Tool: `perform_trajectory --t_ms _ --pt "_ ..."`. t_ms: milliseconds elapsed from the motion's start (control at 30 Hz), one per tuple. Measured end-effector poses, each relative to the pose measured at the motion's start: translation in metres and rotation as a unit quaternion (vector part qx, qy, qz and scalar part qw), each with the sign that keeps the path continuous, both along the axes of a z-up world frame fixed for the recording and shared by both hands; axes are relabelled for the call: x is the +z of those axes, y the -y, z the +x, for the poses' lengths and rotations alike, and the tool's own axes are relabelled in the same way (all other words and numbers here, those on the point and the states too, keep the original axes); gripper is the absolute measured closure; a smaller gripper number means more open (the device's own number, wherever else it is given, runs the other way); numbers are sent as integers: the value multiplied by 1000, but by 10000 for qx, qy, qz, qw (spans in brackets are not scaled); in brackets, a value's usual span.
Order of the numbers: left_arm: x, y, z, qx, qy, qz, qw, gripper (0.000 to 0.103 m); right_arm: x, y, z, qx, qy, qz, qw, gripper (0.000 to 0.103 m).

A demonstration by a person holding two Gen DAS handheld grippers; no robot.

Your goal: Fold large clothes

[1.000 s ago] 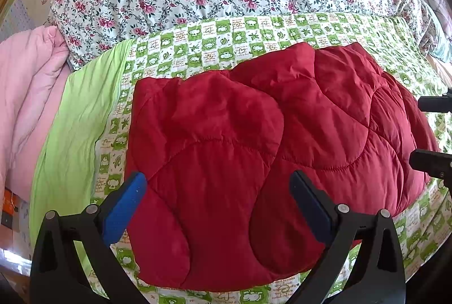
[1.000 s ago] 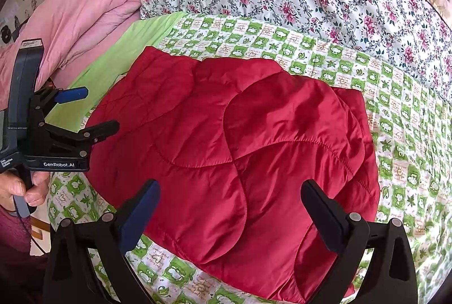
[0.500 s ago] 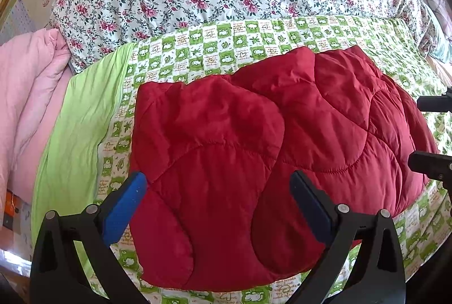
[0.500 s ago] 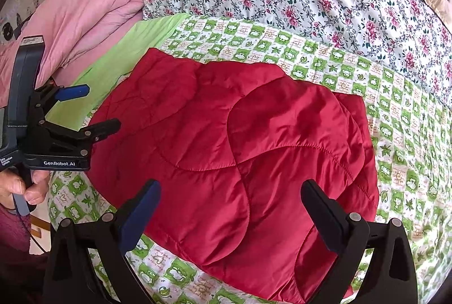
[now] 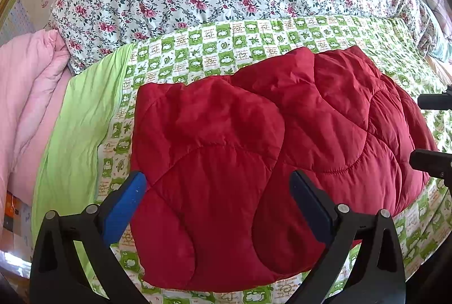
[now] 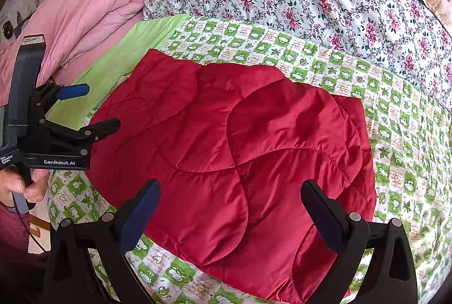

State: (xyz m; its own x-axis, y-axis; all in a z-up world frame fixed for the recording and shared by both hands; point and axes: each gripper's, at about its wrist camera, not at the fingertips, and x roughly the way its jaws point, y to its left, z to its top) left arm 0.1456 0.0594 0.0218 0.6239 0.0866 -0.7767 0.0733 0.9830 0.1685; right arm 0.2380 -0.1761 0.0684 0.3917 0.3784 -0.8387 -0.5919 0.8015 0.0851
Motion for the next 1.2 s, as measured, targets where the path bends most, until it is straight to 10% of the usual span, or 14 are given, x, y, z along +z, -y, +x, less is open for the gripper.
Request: perform_trajectory --t_ms 1200 --pt "-9 2 12 -133 -31 106 9998 1 -10 12 10 -136 -148 54 9998 2"
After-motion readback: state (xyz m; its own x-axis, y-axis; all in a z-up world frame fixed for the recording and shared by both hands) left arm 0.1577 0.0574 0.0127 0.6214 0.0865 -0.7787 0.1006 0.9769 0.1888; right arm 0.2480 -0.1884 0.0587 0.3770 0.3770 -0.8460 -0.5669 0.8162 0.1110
